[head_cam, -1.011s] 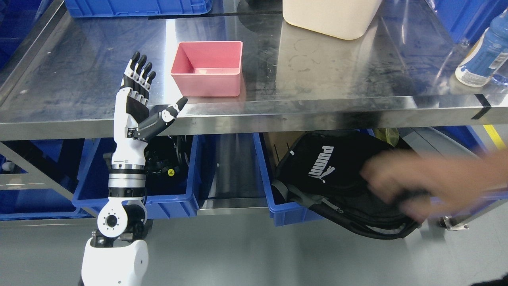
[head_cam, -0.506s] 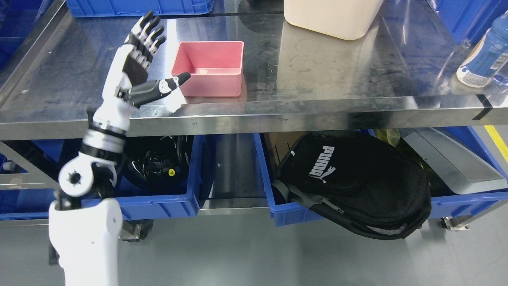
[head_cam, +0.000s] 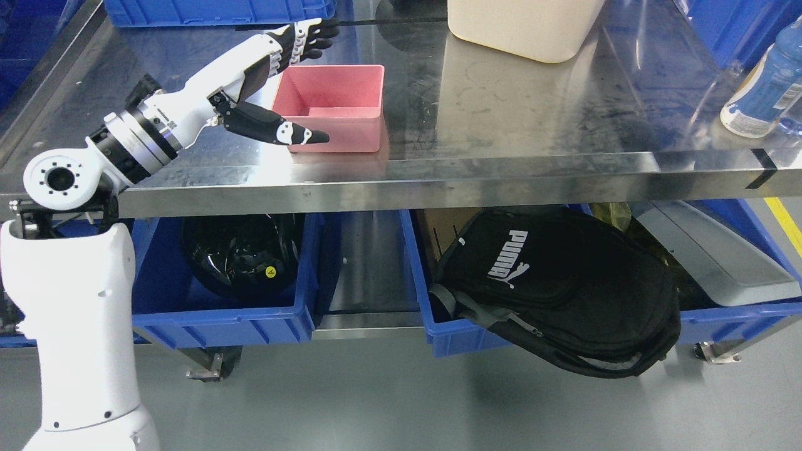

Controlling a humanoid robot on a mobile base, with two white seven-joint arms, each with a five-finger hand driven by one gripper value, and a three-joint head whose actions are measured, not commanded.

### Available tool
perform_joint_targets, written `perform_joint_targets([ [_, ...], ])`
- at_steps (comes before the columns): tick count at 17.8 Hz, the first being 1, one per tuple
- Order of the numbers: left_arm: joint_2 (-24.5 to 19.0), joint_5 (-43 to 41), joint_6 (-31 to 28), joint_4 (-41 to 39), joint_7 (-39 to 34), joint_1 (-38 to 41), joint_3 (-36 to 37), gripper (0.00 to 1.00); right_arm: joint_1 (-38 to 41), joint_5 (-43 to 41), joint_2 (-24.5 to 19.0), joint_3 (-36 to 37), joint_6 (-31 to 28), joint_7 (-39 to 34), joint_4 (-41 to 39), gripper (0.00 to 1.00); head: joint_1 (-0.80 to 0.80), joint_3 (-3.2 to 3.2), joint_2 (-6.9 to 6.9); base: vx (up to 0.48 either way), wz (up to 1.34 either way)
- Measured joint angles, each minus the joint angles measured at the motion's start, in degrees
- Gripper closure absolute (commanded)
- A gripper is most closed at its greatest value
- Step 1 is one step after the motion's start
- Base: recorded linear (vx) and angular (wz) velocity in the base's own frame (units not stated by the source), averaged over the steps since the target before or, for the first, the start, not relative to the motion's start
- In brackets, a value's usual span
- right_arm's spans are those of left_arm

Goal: Place storage box into left shelf container
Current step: 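Hook the left hand fingers over the pink box rim and grip it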

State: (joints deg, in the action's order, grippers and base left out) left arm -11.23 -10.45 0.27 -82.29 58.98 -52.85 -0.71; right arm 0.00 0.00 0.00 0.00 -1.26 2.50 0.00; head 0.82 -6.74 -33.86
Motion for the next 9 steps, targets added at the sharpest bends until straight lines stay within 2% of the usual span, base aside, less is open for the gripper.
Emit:
perform_joint_targets([
  [4,-1.9,-6.6,-0.1,3.9,2.1,-4.8,4.1,0.05,0.0,0.0,0.0,0.0,0.0,0.0,0.0,0.00,0.00,0.00,0.01,0.000,0.00],
  [9,-0.9,-11.6,-0.1,10.0,2.7,-9.8,8.9,0.07,0.0,0.0,0.0,0.0,0.0,0.0,0.0,0.00,0.00,0.00,0.01,0.000,0.00],
])
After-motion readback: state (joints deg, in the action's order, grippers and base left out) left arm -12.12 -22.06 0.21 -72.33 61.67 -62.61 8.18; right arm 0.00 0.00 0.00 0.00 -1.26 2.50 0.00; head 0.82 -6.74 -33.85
